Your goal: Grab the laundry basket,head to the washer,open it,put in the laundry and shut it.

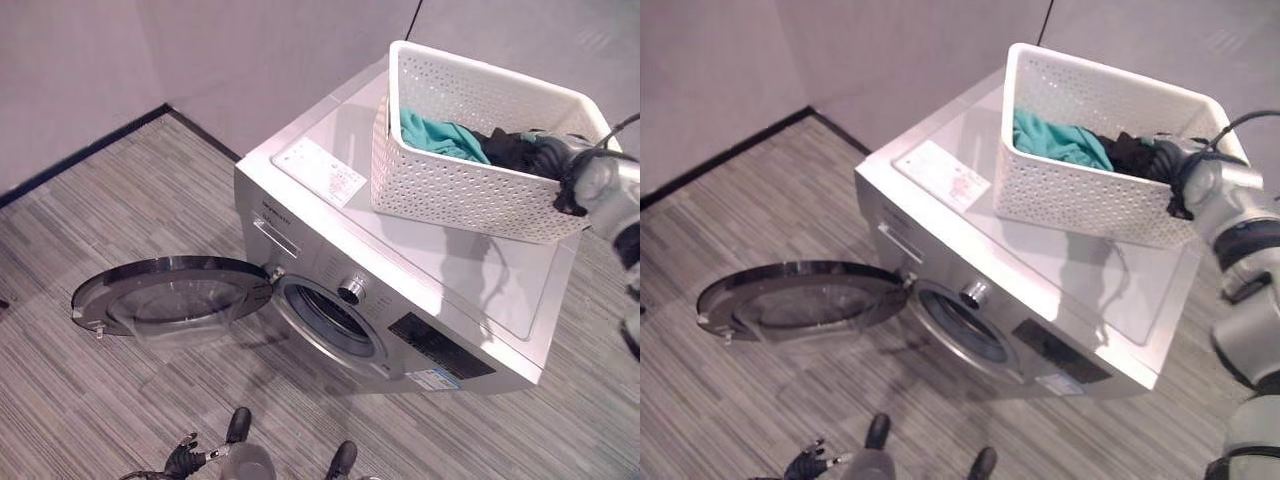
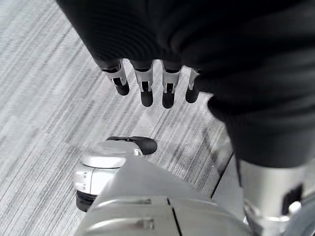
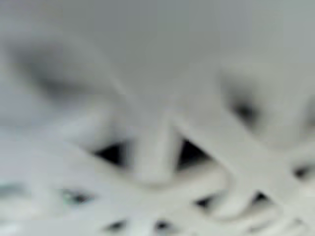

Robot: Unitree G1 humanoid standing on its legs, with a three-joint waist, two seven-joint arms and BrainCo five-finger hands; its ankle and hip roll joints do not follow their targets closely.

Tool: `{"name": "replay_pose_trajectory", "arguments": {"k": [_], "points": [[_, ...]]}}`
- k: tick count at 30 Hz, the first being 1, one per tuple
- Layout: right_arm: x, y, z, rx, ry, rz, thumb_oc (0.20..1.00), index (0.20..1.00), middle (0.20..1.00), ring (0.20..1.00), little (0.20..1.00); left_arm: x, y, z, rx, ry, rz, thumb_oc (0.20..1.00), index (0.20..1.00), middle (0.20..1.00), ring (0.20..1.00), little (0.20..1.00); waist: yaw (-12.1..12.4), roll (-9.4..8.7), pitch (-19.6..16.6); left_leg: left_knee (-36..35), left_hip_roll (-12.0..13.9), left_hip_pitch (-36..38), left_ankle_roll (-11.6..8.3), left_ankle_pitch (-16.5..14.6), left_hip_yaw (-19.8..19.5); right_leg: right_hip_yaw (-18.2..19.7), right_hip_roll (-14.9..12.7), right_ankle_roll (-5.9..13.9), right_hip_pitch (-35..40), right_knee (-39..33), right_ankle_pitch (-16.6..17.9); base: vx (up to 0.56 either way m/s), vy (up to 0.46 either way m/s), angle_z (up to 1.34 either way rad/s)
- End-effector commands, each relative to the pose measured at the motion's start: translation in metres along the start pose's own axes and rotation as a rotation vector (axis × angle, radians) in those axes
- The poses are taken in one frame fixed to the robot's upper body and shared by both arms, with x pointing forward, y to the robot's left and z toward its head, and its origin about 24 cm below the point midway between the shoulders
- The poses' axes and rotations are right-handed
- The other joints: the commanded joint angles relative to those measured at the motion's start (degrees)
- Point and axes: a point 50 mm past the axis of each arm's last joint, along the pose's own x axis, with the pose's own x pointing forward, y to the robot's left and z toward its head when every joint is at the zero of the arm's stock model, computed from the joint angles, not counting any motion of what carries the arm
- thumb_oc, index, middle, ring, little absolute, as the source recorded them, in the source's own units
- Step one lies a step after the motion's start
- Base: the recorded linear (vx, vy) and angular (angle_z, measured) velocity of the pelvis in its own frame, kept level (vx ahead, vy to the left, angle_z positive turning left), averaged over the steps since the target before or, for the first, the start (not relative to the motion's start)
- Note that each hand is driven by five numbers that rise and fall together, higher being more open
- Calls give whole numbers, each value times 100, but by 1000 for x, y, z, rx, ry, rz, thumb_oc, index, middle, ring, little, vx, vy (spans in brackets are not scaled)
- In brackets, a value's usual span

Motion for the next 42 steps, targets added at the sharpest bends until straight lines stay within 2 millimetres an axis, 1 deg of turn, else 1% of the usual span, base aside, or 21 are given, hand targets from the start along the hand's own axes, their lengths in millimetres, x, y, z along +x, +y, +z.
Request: {"name": "replay_pose_trajectory", "arguments": {"k": [1,3,4,5,6,7,9,10,12,14,16,18,19,20,21,22,25,26,33,37,42], "points": [[-20,-22,15,-12,-144,93,1000,1000,1000,1000,1000,2,2,14,60,-68,-54,1000,1000,1000,1000,1000,131,-213,110,-72,264,-126,-22,164,-96,-82,-367,369,412,0,-126,17,10,-5],[-25,-15,27,-7,-224,168,1000,1000,1000,1000,1000,3,0,20,51,-95,-65,1000,1000,1000,1000,1000,102,-230,91,-67,253,-101,-27,161,-77,-86,-395,385,417,0,-110,11,22,-11],[-29,-13,37,-13,-275,208,944,944,944,944,944,3,0,23,47,-107,-66,1000,1000,1000,1000,1000,95,-233,89,-65,252,-71,-32,150,-51,-80,-410,389,425,0,-107,6,18,-4],[-29,-14,38,-15,-275,208,909,909,909,909,909,3,-1,23,46,-108,-68,1000,1000,1000,1000,1000,95,-220,95,-66,252,-67,-32,149,-49,-78,-410,389,426,0,-107,0,0,0],[-36,-6,49,8,-347,278,809,809,809,809,809,3,-1,27,50,-127,-72,1000,1000,1000,1000,1000,81,-226,79,-68,241,-31,-36,136,-20,-76,-428,402,440,0,-100,16,13,-4],[-39,-2,55,19,-383,313,752,752,752,752,752,3,3,29,60,-137,-65,1000,1000,1000,1000,1000,99,-279,73,-63,240,-19,-41,128,-8,-77,-440,408,452,0,-97,21,16,-5],[-45,6,63,36,-435,374,705,705,705,705,705,3,8,31,72,-145,-56,1000,1000,1000,1000,1000,128,-342,56,-58,236,0,-42,117,14,-93,-460,420,469,0,-97,21,8,-7],[-49,8,67,44,-459,398,611,611,611,611,611,2,11,31,80,-147,-51,1000,1000,1000,1000,1000,144,-370,44,-54,236,5,-43,110,23,-100,-469,427,481,0,-98,23,4,-9],[-56,16,70,70,-490,458,592,592,592,592,592,2,14,30,92,-146,-45,1000,1000,1000,1000,1000,169,-413,21,-53,230,16,-49,104,16,-121,-479,434,506,0,-101,18,1,-8],[-59,20,68,76,-496,477,614,614,614,614,614,2,16,30,103,-146,-42,1000,1000,1000,1000,1000,191,-434,4,-54,230,17,-49,101,8,-150,-486,440,520,0,-107,0,0,0],[-59,21,66,77,-487,478,740,740,740,740,740,1,16,29,109,-142,-44,1000,1000,1000,1000,1000,194,-431,-11,-57,227,17,-52,101,4,-162,-491,443,527,0,-106,9,2,4],[-52,16,59,76,-450,437,598,598,598,598,598,2,13,25,112,-125,-49,1000,1000,1000,1000,1000,187,-395,-48,-66,218,22,-54,106,-1,-168,-494,443,525,0,-106,0,0,0],[-53,16,60,77,-458,444,652,652,652,652,652,1,14,24,116,-122,-47,1000,1000,1000,1000,1000,183,-399,-59,-71,220,16,-56,106,-1,-178,-494,444,521,0,-115,0,0,0],[-55,16,58,82,-458,451,790,790,790,790,790,1,13,23,119,-119,-51,1000,1000,1000,1000,1000,183,-405,-79,-79,216,8,-57,107,-13,-196,-492,446,523,0,-127,0,0,0],[-55,16,58,82,-457,451,840,840,840,840,840,1,13,23,119,-119,-51,1000,1000,1000,1000,1000,182,-405,-80,-78,216,5,-57,108,-16,-198,-492,446,522,0,-127,0,0,0],[-55,10,51,90,-435,408,1000,1000,1000,1000,1000,1,10,20,116,-110,-61,1000,1000,1000,1000,1000,176,-376,-102,-75,216,-13,-62,116,-34,-225,-492,445,532,0,-124,0,0,0],[-54,-1,43,92,-408,334,1000,1000,1000,1000,1000,0,4,17,110,-103,-71,1000,1000,1000,1000,1000,150,-304,-121,-81,212,-9,-61,116,-44,-245,-493,447,551,0,-120,0,0,0],[-50,-16,26,114,-337,225,1000,1000,1000,1000,1000,0,-5,14,87,-97,-85,1000,1000,1000,1000,1000,115,-168,-135,-85,207,-6,-59,111,-63,-246,-483,445,561,0,-114,0,0,0],[-48,-39,0,201,-250,8,1000,1000,1000,1000,1000,0,-7,13,74,-94,-77,1000,1000,1000,1000,1000,40,-124,-193,-86,173,-97,-34,116,-133,-278,-495,443,510,0,-117,-2,5,5],[-40,-35,-5,271,-232,-45,1000,1000,1000,1000,1000,0,-9,14,68,-97,-81,1000,1000,1000,1000,1000,54,-92,-156,-86,149,-89,-15,113,-170,-285,-497,441,522,0,-103,0,0,0],[-27,-22,10,301,-268,-19,1000,1000,1000,1000,1000,2,-10,19,82,-109,-88,1000,1000,1000,1000,1000,145,-96,-65,-86,129,-159,-3,135,-251,-334,-494,431,507,0,-104,-3,-6,2]]}}
